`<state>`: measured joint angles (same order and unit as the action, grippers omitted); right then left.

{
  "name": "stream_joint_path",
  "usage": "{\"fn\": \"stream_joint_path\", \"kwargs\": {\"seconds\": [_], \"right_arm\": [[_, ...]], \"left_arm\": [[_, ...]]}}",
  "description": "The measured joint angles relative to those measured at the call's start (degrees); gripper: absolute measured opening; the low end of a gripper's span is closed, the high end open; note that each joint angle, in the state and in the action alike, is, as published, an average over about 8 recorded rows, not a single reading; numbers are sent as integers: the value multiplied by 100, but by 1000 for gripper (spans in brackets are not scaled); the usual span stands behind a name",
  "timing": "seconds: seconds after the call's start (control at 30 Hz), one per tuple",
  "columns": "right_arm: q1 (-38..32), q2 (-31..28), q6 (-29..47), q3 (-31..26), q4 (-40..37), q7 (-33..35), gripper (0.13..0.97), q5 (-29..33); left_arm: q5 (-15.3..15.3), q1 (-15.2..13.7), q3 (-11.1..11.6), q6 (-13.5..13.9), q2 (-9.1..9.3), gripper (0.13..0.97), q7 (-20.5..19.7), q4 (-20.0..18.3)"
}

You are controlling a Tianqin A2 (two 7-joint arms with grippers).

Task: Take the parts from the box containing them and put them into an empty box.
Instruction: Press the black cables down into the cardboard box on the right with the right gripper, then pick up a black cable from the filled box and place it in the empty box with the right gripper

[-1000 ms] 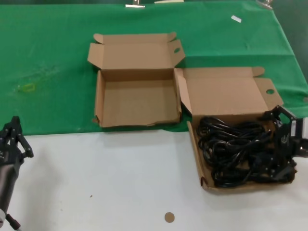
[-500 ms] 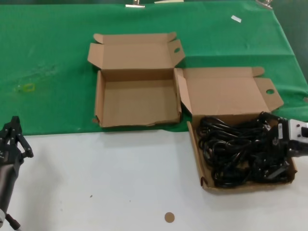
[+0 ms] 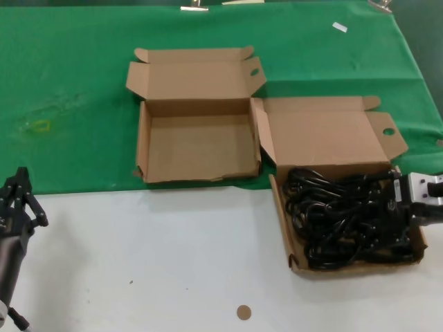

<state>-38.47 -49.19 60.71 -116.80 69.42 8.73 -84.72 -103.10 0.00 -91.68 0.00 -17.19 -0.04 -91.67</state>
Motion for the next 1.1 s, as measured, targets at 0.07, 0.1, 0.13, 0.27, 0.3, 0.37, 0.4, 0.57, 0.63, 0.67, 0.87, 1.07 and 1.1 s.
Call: {"fn": "stream_joint_path", "kwargs": {"seconds": [0.07, 0.1, 0.13, 0.27, 0.3, 0.37, 0.4, 0.57, 0.63, 0.67, 0.87, 1.07, 1.1], "right_arm": [[-20, 11, 37, 0, -8, 17, 596, 21], [-29, 15, 55, 1, -13, 24, 569, 31], [-37, 18, 71, 2, -18, 31, 542, 41], [-62, 21, 121, 14, -47, 47, 467, 75], [-67, 19, 132, 19, -52, 49, 443, 82], [-73, 10, 156, 29, -56, 49, 394, 93], [-74, 3, 168, 35, -53, 46, 370, 97], [-71, -46, 229, 75, 20, -13, 322, 101], [-72, -67, 255, 95, 66, -57, 308, 95], [-74, -77, 268, 106, 89, -81, 294, 91], [-118, -143, 353, 165, 237, -231, 211, 81], [-203, -210, 435, 221, 430, -383, 204, 85], [-224, -218, 447, 230, 465, -409, 203, 87]], "left_arm": [[0, 0, 0, 0, 0, 144, 0, 0], [0, 0, 0, 0, 0, 144, 0, 0], [0, 0, 0, 0, 0, 144, 0, 0], [0, 0, 0, 0, 0, 144, 1, 0], [0, 0, 0, 0, 0, 144, 1, 0], [0, 0, 0, 0, 0, 144, 1, 0], [0, 0, 0, 0, 0, 144, 1, 0], [0, 0, 0, 0, 0, 144, 1, 0], [0, 0, 0, 0, 0, 144, 1, 0], [0, 0, 0, 0, 0, 144, 1, 0], [-1, 0, 0, 0, 0, 144, 1, 0], [-1, 0, 0, 0, 0, 144, 1, 0], [-1, 0, 0, 0, 0, 144, 1, 0]]}}
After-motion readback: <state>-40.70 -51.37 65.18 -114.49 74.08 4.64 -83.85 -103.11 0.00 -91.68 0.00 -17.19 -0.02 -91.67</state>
